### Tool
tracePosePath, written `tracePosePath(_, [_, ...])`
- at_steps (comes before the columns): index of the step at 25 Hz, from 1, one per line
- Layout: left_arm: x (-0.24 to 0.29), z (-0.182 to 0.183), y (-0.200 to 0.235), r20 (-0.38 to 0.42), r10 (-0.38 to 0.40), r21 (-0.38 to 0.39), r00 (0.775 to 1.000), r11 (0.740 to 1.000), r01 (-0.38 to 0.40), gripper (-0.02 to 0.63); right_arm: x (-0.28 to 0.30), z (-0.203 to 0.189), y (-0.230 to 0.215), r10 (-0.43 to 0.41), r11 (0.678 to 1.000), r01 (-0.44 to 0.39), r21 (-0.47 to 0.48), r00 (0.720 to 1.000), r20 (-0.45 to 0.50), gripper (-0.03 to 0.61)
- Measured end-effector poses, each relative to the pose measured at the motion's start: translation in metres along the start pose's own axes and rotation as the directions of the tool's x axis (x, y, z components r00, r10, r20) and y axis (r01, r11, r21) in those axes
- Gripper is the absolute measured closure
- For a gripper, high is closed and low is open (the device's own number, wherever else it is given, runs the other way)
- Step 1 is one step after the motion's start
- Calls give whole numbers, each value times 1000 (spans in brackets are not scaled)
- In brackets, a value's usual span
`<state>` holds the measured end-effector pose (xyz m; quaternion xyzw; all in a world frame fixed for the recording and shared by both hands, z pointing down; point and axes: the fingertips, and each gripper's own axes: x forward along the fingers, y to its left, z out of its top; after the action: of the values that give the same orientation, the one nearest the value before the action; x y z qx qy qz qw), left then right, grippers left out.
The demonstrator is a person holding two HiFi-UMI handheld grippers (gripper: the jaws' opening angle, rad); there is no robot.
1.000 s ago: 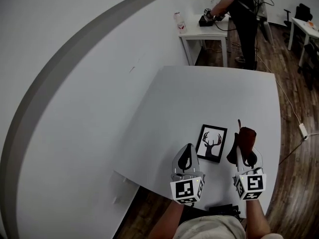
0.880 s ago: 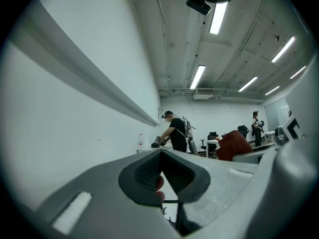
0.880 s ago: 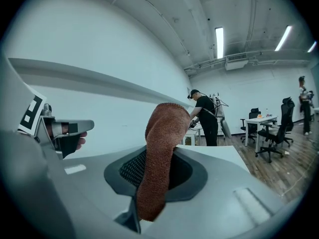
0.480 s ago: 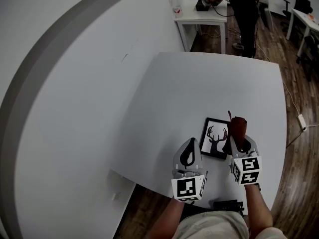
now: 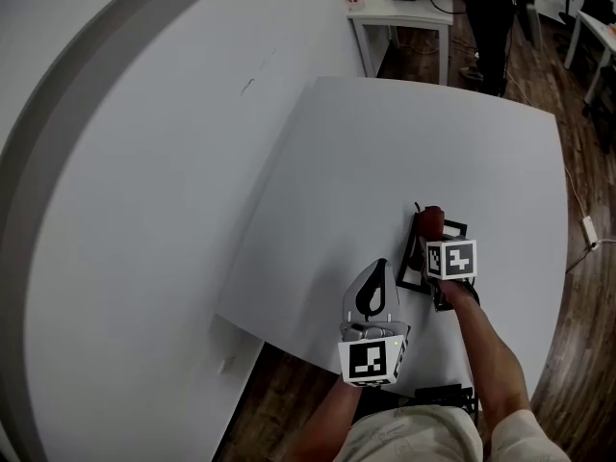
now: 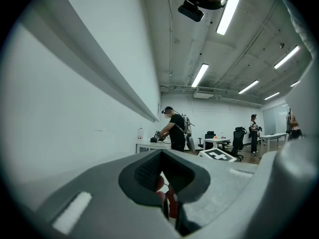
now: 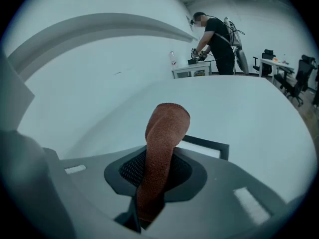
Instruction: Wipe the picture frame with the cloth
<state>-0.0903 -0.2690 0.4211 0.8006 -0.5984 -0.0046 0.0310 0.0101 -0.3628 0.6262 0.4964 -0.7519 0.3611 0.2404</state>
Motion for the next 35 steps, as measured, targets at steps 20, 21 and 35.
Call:
tracePosePath(20, [2,-10,7,-38,17,8,999,1000,-17,612,20,-7,-66,-83,990,92,108,993,-86,472])
tracePosePath(21, [4,-9,6,-40,15,8,999,1000,-15,612,14,-9,-75,-98,988,107,112,991,-87,472])
tracePosePath(35, [8,-10,2,-2,-4,-19,1000,1000,4,612,-16,-1,-53,-56,991,58,119,998,-17,472])
